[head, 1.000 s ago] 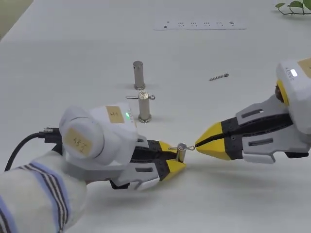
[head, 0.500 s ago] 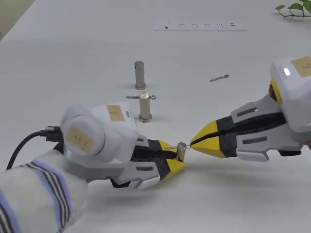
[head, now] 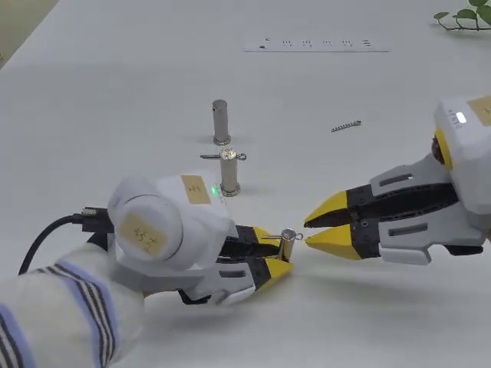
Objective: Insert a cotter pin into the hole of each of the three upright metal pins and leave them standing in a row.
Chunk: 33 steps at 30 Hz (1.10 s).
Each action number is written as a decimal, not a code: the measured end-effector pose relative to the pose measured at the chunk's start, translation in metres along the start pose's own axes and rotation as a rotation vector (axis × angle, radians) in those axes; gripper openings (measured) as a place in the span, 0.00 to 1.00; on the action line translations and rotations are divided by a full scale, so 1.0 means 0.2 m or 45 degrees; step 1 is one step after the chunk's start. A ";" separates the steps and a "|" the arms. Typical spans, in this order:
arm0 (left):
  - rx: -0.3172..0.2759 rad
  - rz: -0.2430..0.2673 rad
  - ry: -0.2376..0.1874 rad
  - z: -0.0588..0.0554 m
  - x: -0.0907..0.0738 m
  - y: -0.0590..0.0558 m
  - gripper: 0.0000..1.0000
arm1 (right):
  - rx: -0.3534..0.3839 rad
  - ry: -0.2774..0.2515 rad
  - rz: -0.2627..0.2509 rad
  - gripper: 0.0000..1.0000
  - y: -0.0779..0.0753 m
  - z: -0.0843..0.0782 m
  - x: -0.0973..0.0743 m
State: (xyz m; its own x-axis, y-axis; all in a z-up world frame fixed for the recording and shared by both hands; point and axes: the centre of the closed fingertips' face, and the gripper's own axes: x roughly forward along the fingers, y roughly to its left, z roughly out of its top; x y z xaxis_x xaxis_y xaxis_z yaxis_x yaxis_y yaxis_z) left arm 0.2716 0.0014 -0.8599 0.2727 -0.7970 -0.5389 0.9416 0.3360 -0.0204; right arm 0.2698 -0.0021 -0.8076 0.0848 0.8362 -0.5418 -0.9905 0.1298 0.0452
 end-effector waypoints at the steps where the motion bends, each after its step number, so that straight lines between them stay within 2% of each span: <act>1: 0.006 -0.001 0.002 0.00 0.00 0.00 0.11 | 0.013 0.001 -0.002 0.14 0.00 0.00 0.00; 3: 0.026 0.007 0.015 -0.01 -0.01 0.00 0.18 | 0.009 -0.014 -0.010 0.16 0.00 0.00 0.00; 5: -0.003 0.021 -0.005 0.00 -0.01 0.01 0.22 | 0.029 -0.023 0.002 0.17 0.01 0.00 0.01; 8: -0.051 0.006 -0.020 0.01 -0.03 0.00 0.29 | 0.040 -0.028 0.007 0.18 0.01 -0.01 0.02; 11: -0.170 0.001 -0.102 0.05 -0.04 0.00 0.37 | 0.054 -0.031 0.014 0.19 0.02 -0.03 0.04; 13: -0.189 -0.012 -0.125 0.06 -0.07 -0.01 0.41 | 0.062 -0.032 0.017 0.20 0.03 -0.03 0.06; 15: -0.194 0.007 -0.139 0.07 -0.08 0.00 0.48 | 0.082 -0.032 0.018 0.21 0.03 -0.04 0.07; 17: -0.208 0.072 -0.131 0.06 -0.10 0.03 0.60 | 0.086 -0.034 0.019 0.22 0.03 -0.05 0.08; 18: -0.188 0.076 -0.135 0.06 -0.11 0.03 0.67 | 0.089 -0.035 0.020 0.22 0.03 -0.05 0.09; 20: -0.212 0.075 -0.143 0.05 -0.12 0.03 0.81 | 0.098 -0.036 0.023 0.22 0.03 -0.06 0.10; 22: -0.232 0.074 -0.138 0.05 -0.14 0.02 0.90 | 0.103 -0.030 0.026 0.23 0.03 -0.08 0.11; 26: -0.272 0.086 -0.177 0.09 -0.20 0.02 0.99 | 0.108 -0.026 0.027 0.24 0.03 -0.09 0.12; 33: -0.269 0.104 -0.169 0.09 -0.26 0.01 0.99 | 0.118 -0.028 0.037 0.23 0.03 -0.11 0.16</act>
State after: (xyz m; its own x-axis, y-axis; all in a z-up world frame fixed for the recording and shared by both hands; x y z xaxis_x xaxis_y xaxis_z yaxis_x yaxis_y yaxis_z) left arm 0.2638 0.0348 -0.8160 0.3829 -0.8170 -0.4311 0.8571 0.4883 -0.1642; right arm 0.2634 0.0144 -0.8437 0.0598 0.8518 -0.5204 -0.9784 0.1534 0.1386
